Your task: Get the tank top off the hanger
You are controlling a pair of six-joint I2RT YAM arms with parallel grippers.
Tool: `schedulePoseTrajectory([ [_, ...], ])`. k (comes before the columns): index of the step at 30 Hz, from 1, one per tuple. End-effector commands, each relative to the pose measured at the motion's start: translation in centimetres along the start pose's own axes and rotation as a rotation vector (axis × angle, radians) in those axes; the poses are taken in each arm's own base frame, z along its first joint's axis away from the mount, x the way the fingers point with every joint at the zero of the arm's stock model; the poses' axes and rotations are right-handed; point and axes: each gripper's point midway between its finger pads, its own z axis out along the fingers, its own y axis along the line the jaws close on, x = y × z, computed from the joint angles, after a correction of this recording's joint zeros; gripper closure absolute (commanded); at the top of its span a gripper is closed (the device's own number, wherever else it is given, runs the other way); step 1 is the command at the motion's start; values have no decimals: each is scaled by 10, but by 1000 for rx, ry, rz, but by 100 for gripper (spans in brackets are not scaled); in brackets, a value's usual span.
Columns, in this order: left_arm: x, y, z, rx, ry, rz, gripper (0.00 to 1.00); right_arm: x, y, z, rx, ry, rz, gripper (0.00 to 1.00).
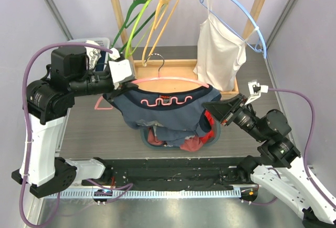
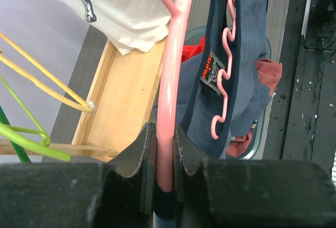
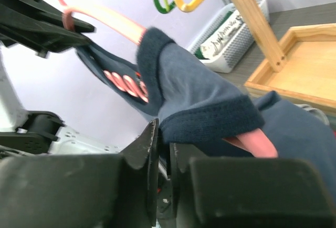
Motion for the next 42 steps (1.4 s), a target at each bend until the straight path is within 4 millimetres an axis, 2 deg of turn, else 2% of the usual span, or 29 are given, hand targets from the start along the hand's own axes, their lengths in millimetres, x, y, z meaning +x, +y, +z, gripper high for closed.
schedulePoseTrajectory([
  [1, -24, 7, -5, -27, -87, 47, 99, -34, 43, -9, -123, -79, -6, 93],
  [3, -25, 7, -5, -25, -89, 47, 99, -38, 48, -10, -133, -80, -10, 99],
  [9, -23, 7, -6, -29, -84, 47, 99, -60, 62, -18, -135, -132, -49, 99],
  [11, -23, 7, -7, -32, -84, 51, 99, -66, 59, -21, -104, -150, -68, 99],
  [12, -22, 6, -6, -29, -81, 48, 99, -76, 57, -23, -74, -189, -74, 99],
  [17, -21, 4, -7, -26, -80, 48, 99, -103, 32, -29, 87, -327, -87, 99],
  [19, -22, 4, -9, -30, -82, 52, 99, -115, 14, -33, 185, -399, -79, 99],
  [21, -22, 3, -10, -33, -83, 54, 99, -118, -4, -35, 276, -422, -77, 99],
  [22, -21, 3, -10, -32, -81, 52, 99, -119, -19, -35, 353, -437, -74, 99],
  [26, -22, 1, -14, -37, -84, 57, 99, -103, -54, -39, 512, -392, -83, 99],
  [29, -22, 0, -15, -36, -86, 58, 99, -96, -74, -51, 606, -392, -94, 99],
  [31, -23, -1, -16, -35, -90, 61, 99, -94, -83, -61, 656, -395, -104, 99],
  [37, -27, 1, -16, -37, -99, 64, 99, -62, -115, -85, 793, -285, -151, 99],
  [42, -33, 4, -15, -37, -116, 65, 100, -36, -132, -86, 827, -198, -154, 99],
])
